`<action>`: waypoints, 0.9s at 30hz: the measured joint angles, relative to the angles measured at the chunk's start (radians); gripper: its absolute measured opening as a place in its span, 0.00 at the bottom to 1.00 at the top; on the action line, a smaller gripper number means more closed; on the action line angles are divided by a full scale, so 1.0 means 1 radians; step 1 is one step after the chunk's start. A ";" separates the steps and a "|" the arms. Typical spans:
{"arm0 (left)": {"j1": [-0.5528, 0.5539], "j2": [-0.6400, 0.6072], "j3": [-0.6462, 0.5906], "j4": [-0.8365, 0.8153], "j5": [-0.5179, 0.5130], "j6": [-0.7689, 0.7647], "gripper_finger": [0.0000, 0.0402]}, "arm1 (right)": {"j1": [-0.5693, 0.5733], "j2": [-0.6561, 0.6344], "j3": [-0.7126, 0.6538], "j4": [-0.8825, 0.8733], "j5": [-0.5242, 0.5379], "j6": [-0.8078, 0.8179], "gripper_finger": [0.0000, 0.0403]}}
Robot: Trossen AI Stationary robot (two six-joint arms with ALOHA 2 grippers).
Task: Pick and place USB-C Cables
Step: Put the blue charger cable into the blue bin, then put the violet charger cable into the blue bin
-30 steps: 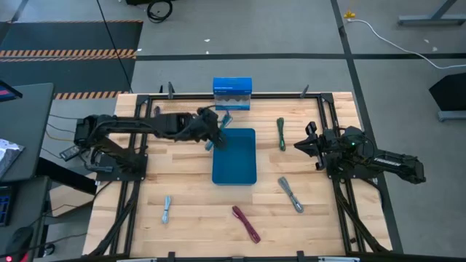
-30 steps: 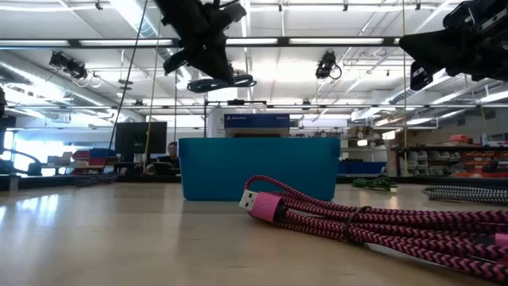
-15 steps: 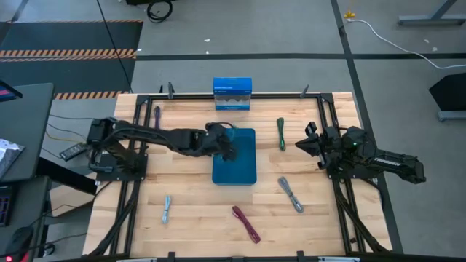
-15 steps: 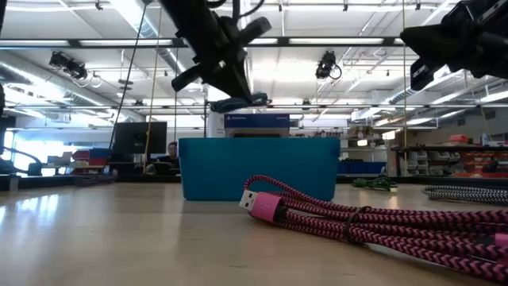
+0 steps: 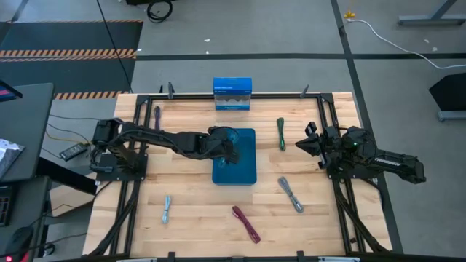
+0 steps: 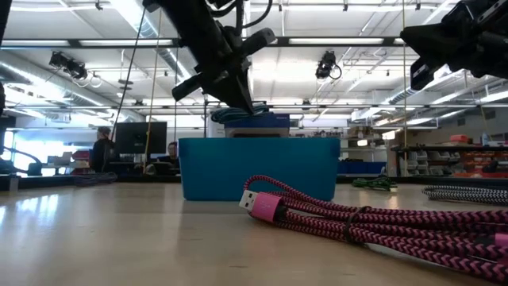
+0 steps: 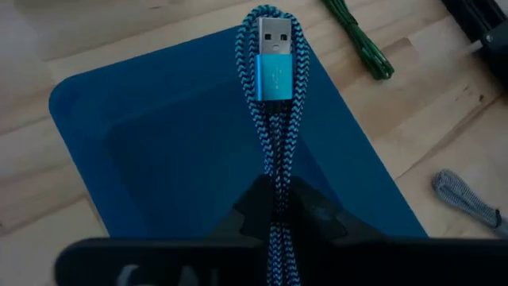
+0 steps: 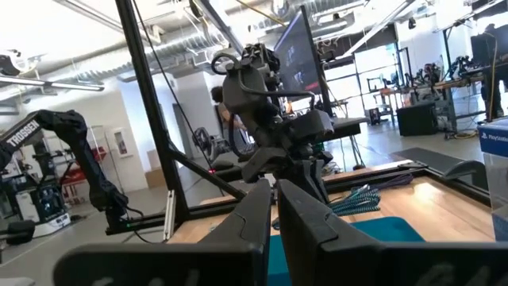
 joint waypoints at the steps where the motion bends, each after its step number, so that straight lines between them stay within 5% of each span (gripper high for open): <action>1: 0.000 0.000 0.000 0.000 0.001 0.005 0.13 | 0.000 0.000 0.000 0.000 0.000 0.000 0.08; 14: 0.039 -0.014 0.000 -0.167 -0.022 0.082 0.52 | 0.000 0.000 0.000 0.000 0.000 0.000 0.08; 27: 0.334 -0.130 0.000 -0.725 -0.116 0.123 0.56 | 0.000 0.000 0.000 0.000 0.000 0.000 0.08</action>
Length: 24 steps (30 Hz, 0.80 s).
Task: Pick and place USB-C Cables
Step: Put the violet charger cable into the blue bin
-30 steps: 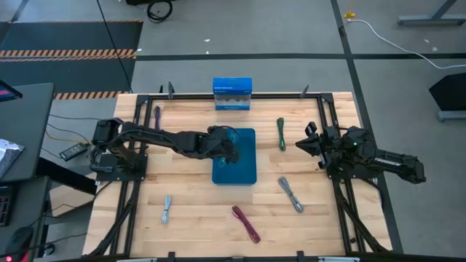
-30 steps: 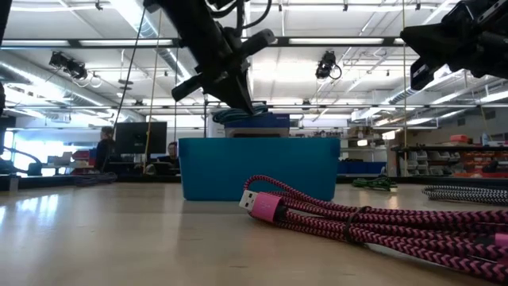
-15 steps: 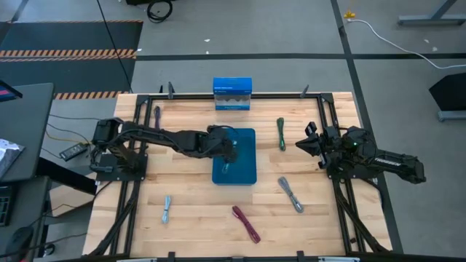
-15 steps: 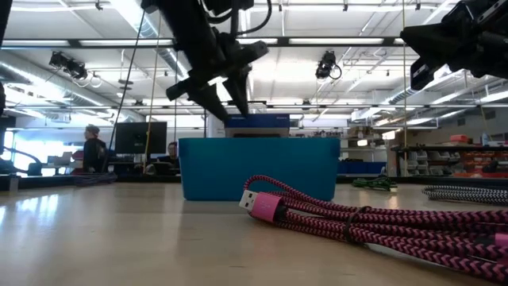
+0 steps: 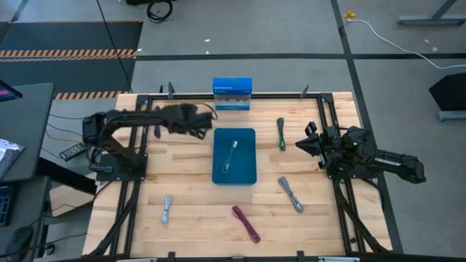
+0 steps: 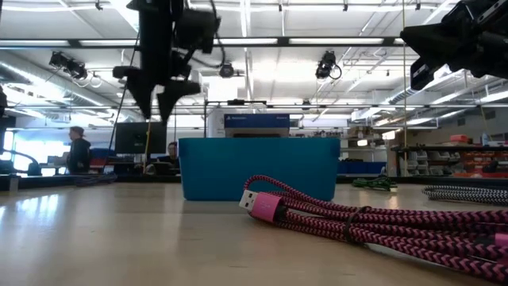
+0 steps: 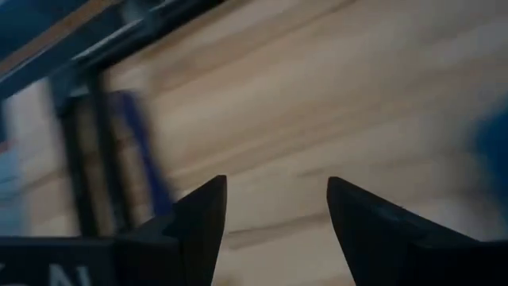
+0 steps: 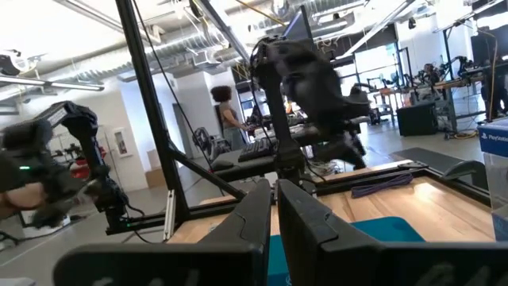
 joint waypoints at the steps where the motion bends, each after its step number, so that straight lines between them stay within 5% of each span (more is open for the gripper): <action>1: 0.039 0.000 0.000 -0.028 0.000 0.016 0.56 | 0.000 0.000 0.000 0.000 0.000 0.000 0.08; 13: 0.473 0.009 0.000 -0.031 0.104 0.296 0.56 | 0.000 0.000 0.000 -0.005 -0.007 0.000 0.08; 24: 0.680 0.009 0.000 0.068 0.287 0.427 0.51 | 0.000 0.000 0.000 -0.034 -0.130 0.088 0.08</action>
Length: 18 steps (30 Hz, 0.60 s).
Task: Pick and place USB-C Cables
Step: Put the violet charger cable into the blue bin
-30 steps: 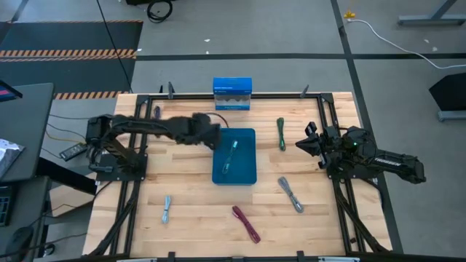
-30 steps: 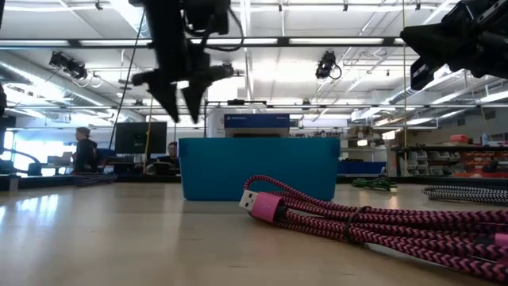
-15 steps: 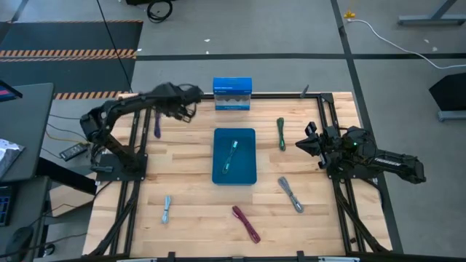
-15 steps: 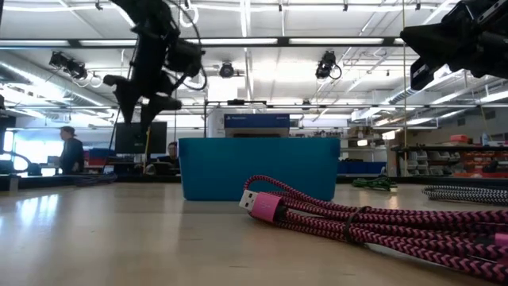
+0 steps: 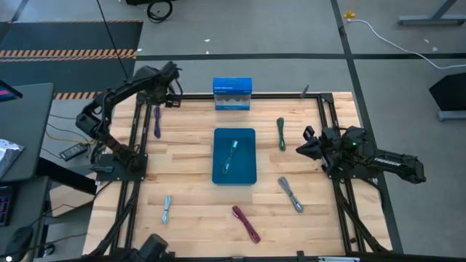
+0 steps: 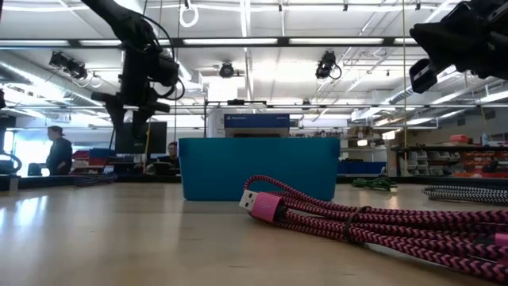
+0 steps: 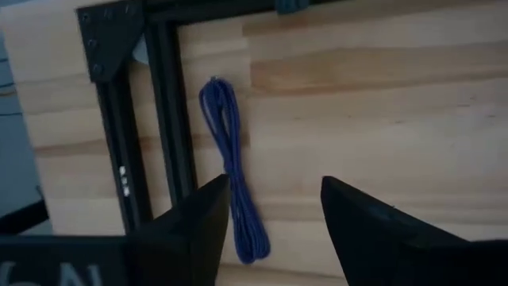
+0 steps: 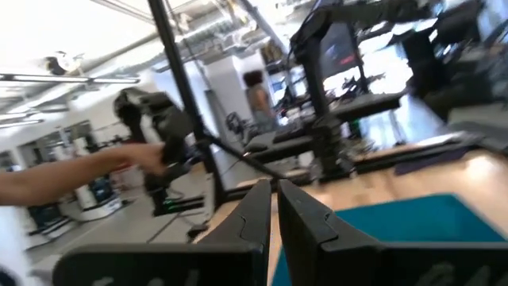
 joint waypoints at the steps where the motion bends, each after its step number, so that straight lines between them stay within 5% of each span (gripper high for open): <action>1: 0.009 0.000 0.000 0.009 0.001 0.010 0.49 | 0.000 0.000 0.000 -0.008 -0.016 0.013 0.08; 18: 0.094 0.137 -0.073 0.075 0.027 0.035 0.38 | 0.000 0.000 0.000 -0.032 -0.107 0.192 0.08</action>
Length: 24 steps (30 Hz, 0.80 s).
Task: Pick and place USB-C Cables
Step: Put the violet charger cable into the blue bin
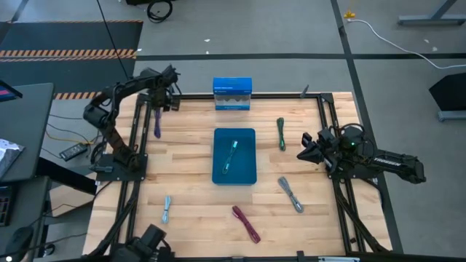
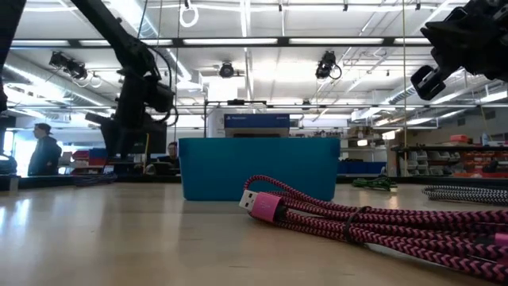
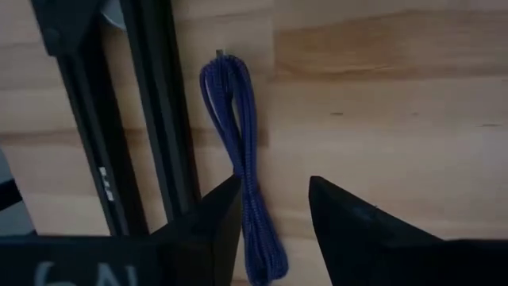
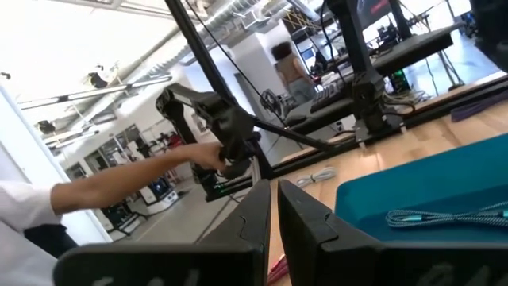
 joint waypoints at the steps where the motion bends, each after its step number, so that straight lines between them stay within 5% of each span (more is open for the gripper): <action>1: -0.006 0.006 -0.005 0.012 -0.012 0.000 0.38 | 0.000 0.000 0.000 0.000 -0.001 0.006 0.08; 15: -0.091 0.089 -0.068 -0.003 -0.233 0.008 0.38 | 0.001 0.000 0.000 -0.001 -0.050 0.060 0.08; 24: -0.098 0.106 -0.122 0.031 -0.154 0.022 0.38 | 0.001 0.000 0.000 -0.001 -0.051 0.078 0.08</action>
